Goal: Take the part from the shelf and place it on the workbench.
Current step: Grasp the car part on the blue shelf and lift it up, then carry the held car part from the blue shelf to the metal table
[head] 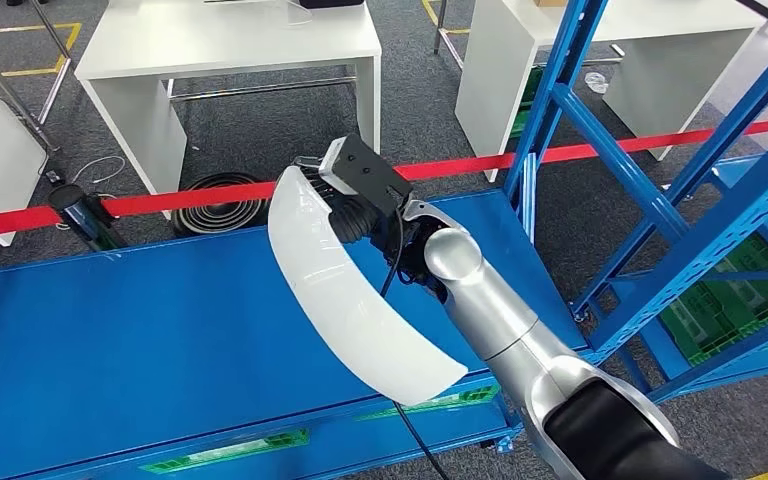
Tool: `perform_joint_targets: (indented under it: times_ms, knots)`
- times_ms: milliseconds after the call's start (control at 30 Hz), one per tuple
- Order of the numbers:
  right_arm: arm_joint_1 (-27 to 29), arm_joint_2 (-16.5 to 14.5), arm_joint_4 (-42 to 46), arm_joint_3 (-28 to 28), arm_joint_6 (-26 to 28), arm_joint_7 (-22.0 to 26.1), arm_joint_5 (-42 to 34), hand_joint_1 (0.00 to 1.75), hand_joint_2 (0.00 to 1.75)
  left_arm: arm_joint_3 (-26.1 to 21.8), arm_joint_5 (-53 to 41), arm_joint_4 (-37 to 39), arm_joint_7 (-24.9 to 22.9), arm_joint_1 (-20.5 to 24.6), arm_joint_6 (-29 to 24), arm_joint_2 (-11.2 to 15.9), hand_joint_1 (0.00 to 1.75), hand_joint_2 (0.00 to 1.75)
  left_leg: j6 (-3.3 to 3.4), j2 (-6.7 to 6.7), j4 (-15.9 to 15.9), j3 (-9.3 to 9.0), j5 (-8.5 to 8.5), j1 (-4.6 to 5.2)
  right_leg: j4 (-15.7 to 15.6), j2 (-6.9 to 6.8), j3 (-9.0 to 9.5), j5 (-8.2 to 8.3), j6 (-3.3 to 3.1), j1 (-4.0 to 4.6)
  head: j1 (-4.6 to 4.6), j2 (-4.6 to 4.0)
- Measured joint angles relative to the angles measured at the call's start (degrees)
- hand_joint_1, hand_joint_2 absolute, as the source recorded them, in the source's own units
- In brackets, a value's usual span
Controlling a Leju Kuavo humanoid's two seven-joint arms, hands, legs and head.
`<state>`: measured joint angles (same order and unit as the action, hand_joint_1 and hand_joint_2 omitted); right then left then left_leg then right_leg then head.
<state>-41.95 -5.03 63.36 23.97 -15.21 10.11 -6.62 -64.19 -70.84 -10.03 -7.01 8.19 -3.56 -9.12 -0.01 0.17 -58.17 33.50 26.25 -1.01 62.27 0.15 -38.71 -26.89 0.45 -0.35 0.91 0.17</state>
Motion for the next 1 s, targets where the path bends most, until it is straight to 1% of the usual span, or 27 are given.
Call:
perform_joint_targets:
  times_ms: [67,100,133,167,200,233,267,300,333,367,433,467,500,533,567,600,633,667,700,733,767,800,833,867,933,967,1000]
  knots:
    - [-0.1,-0.2,-0.7,-1.3,0.2,0.5,-5.9,1.75,1.75,0.0,0.0,0.0,0.0,0.0,-0.1,0.0,0.00,1.75,0.25,0.07,0.0,0.79,-0.56,-0.04,7.2,0.02,-2.35,-4.80,0.37,-0.28,0.11,0.00]
    - [-0.2,-0.3,-1.3,-2.0,0.2,0.8,-8.9,1.75,1.75,0.0,0.0,0.0,0.0,-0.1,-0.1,-0.1,0.00,1.75,0.18,0.06,-0.1,1.26,-0.82,-0.06,10.5,0.02,-3.25,-6.46,0.54,-0.43,0.11,0.01]
    - [-0.1,-0.4,-2.0,-2.8,0.0,0.9,-11.8,1.75,1.75,0.0,0.0,0.0,0.0,-0.1,-0.1,-0.1,0.00,1.75,0.04,0.05,-0.1,1.73,-1.10,-0.12,12.2,0.01,-3.34,-7.13,0.68,-0.57,0.11,0.00]
    - [-0.1,-0.5,-2.5,-3.5,-0.3,0.9,-14.7,1.75,1.75,0.0,0.0,0.0,0.0,-0.2,-0.1,-0.1,0.00,1.75,-0.18,0.03,-0.3,2.22,-1.37,-0.22,11.6,0.01,-2.28,-6.72,0.78,-0.69,0.11,-0.01]
    - [-0.1,-0.8,-3.0,-4.2,-0.8,0.7,-17.7,1.75,1.75,0.0,0.0,0.0,0.0,-0.2,-0.1,-0.1,0.00,1.75,-0.46,0.01,-0.5,2.70,-1.63,-0.38,8.9,-0.01,-0.12,-5.56,0.86,-0.81,0.11,-0.01]
    - [-0.1,-1.1,-3.4,-4.9,-1.3,0.3,-20.6,1.75,1.75,0.0,0.0,0.0,0.0,-0.2,-0.1,-0.2,0.00,1.75,-0.78,0.01,-0.7,3.15,-1.86,-0.52,4.7,-0.01,2.65,-4.53,0.94,-0.94,0.11,-0.01]
    - [-0.2,-1.4,-3.8,-5.6,-1.7,-0.1,-23.4,1.75,1.75,0.0,0.0,0.0,0.0,-0.2,-0.1,-0.2,0.00,1.75,-1.18,-0.03,-0.9,3.56,-2.13,-0.62,1.2,0.09,5.04,-3.69,0.88,-0.85,0.11,-0.01]
    - [-0.3,-1.8,-4.1,-6.4,-1.9,-0.5,-25.9,1.75,1.75,0.0,0.1,0.0,0.0,-0.2,-0.1,-0.2,0.00,1.75,-1.60,-0.07,-1.0,3.80,-2.39,-0.66,-1.2,0.25,6.50,-3.14,0.64,-0.74,0.11,0.00]
    - [-0.4,-2.1,-4.6,-7.2,-2.1,-0.9,-28.2,1.75,1.75,0.0,0.1,-0.1,0.0,-0.2,-0.1,-0.2,0.00,1.75,-2.07,-0.14,-1.0,3.98,-2.71,-0.64,-2.4,0.42,7.02,-3.12,0.27,-0.60,0.11,0.00]
    - [-0.7,-2.5,-5.2,-8.0,-2.0,-1.3,-30.2,1.75,1.75,0.0,0.2,-0.1,0.1,-0.2,0.0,-0.2,0.00,1.75,-2.59,-0.23,-0.9,4.07,-3.10,-0.63,-2.2,0.59,6.75,-2.88,-0.26,-0.35,0.10,0.00]
    - [-1.3,-3.3,-7.0,-9.8,-1.4,-1.7,-33.4,1.75,1.75,-0.2,0.4,-0.1,0.1,-0.4,0.0,-0.2,0.00,1.75,-3.51,-0.36,-0.8,4.41,-3.49,-0.73,-2.5,0.51,6.07,-2.23,-1.42,-0.39,0.05,0.01]
    - [-1.5,-3.7,-7.9,-10.5,-0.9,-1.8,-34.5,1.75,1.75,-0.3,0.4,0.0,0.2,-0.5,0.1,-0.3,0.00,1.75,-3.80,-0.36,-1.3,4.84,-2.61,-0.80,-2.7,0.40,5.65,-1.66,-2.00,-0.43,0.02,0.00]
    - [-1.7,-4.0,-8.7,-11.2,-0.4,-1.8,-35.4,1.75,1.75,-0.4,0.4,0.0,0.2,-0.6,0.1,-0.3,0.00,1.75,-3.98,-0.34,-3.0,5.54,-0.63,-0.84,-2.8,0.29,5.11,-1.03,-2.53,-0.51,-0.03,-0.01]
    - [-2.0,-4.3,-9.4,-11.8,-0.2,-1.9,-35.9,1.75,1.75,-0.5,0.4,0.0,0.2,-0.7,0.1,-0.3,0.00,1.75,-4.07,-0.31,-5.9,6.46,2.17,-0.82,-2.9,0.20,4.47,-0.42,-2.89,-0.47,-0.09,-0.01]
    - [-2.1,-4.5,-10.0,-12.2,-0.1,-1.9,-36.2,1.75,1.75,-0.5,0.4,0.0,0.2,-0.7,0.1,-0.3,0.00,1.75,-4.13,-0.28,-9.7,7.42,5.09,-0.75,-2.9,0.19,3.75,0.17,-3.16,-0.36,-0.14,-0.01]
    - [-2.2,-4.6,-10.5,-12.5,-0.1,-1.9,-36.3,1.75,1.75,-0.5,0.4,0.1,0.2,-0.8,0.1,-0.4,0.00,1.75,-4.16,-0.29,-13.4,8.13,7.21,-0.67,-2.9,0.16,2.99,0.75,-3.30,-0.22,-0.17,0.00]
    - [-2.2,-4.6,-10.9,-12.7,0.0,-1.9,-36.4,1.75,1.75,-0.5,0.4,0.0,0.2,-0.8,0.1,-0.3,0.00,1.75,-4.11,-0.29,-16.1,8.29,8.03,-0.56,-2.9,0.14,2.25,1.34,-3.35,-0.07,-0.18,0.01]
    - [-2.2,-4.7,-11.3,-12.9,0.0,-1.9,-36.5,1.75,1.75,-0.6,0.4,0.0,0.2,-0.8,0.1,-0.3,0.00,1.75,-3.97,-0.29,-17.0,7.61,7.60,-0.44,-2.9,0.12,1.50,1.92,-3.35,0.07,-0.18,0.01]
    - [-2.2,-4.7,-11.6,-13.2,0.0,-1.9,-36.5,1.75,1.75,-0.6,0.4,0.0,0.2,-0.7,0.1,-0.3,0.00,1.75,-3.72,-0.29,-15.8,5.88,6.28,-0.30,-2.8,0.10,0.76,2.52,-3.30,0.18,-0.19,0.01]
    - [-2.3,-4.8,-11.9,-13.4,0.2,-1.9,-36.5,1.75,1.75,-0.6,0.4,0.0,0.1,-0.7,0.1,-0.3,0.00,1.75,-3.39,-0.29,-12.8,3.19,4.93,-0.16,-2.8,0.10,0.10,3.11,-3.20,0.27,-0.18,0.01]
    - [-2.3,-4.8,-12.1,-13.5,0.4,-1.9,-36.5,1.75,1.75,-0.6,0.3,0.0,0.1,-0.7,0.2,-0.3,0.00,1.75,-3.03,-0.30,-8.6,-0.08,4.46,0.04,-2.7,0.10,-0.47,3.66,-3.02,0.40,-0.18,0.01]
    - [-2.4,-4.8,-12.3,-13.7,0.7,-1.9,-36.5,1.75,1.75,-0.6,0.1,0.0,0.0,-0.7,0.3,-0.3,0.00,1.75,-2.67,-0.33,-4.7,-2.89,4.53,0.23,-2.7,0.08,-0.83,4.18,-2.79,0.49,-0.14,0.01]
    - [-2.4,-4.9,-12.7,-13.8,1.1,-1.9,-36.5,1.75,1.75,-0.6,0.0,0.0,0.0,-0.7,0.4,-0.3,0.00,1.75,-2.37,-0.38,-1.8,-4.65,4.95,0.42,-2.8,0.05,-0.98,4.69,-2.53,0.54,-0.10,0.01]
    - [-2.5,-4.9,-13.1,-13.9,1.4,-1.9,-36.4,1.75,1.75,-0.6,-0.2,0.0,0.0,-0.7,0.6,-0.3,0.00,1.75,-2.06,-0.42,-0.3,-5.33,5.35,0.62,-2.9,0.01,-1.01,5.26,-2.20,0.54,-0.13,0.00]
    - [-2.6,-4.8,-14.2,-14.1,2.2,-1.8,-36.3,1.75,1.75,-0.6,-0.6,0.0,-0.2,-0.9,0.9,-0.4,0.00,1.75,-1.25,-0.34,0.2,-4.63,4.43,0.63,-3.4,0.02,-1.06,6.14,-1.49,0.45,-0.21,0.00]
    - [-2.7,-4.7,-14.8,-14.2,2.5,-1.8,-36.1,1.75,1.75,-0.6,-0.8,0.1,-0.4,-1.0,1.1,-0.5,0.00,1.75,-0.69,-0.22,0.3,-4.22,3.78,0.53,-3.0,0.04,-1.43,5.44,-1.12,0.41,-0.23,0.00]
    - [-2.7,-4.7,-15.3,-14.4,2.8,-1.7,-36.0,1.75,1.75,-0.6,-1.0,0.1,-0.6,-1.1,1.2,-0.5,0.00,1.75,-0.18,-0.06,0.4,-3.64,3.02,0.39,-1.6,0.08,-2.07,3.62,-0.79,0.38,-0.17,0.01]
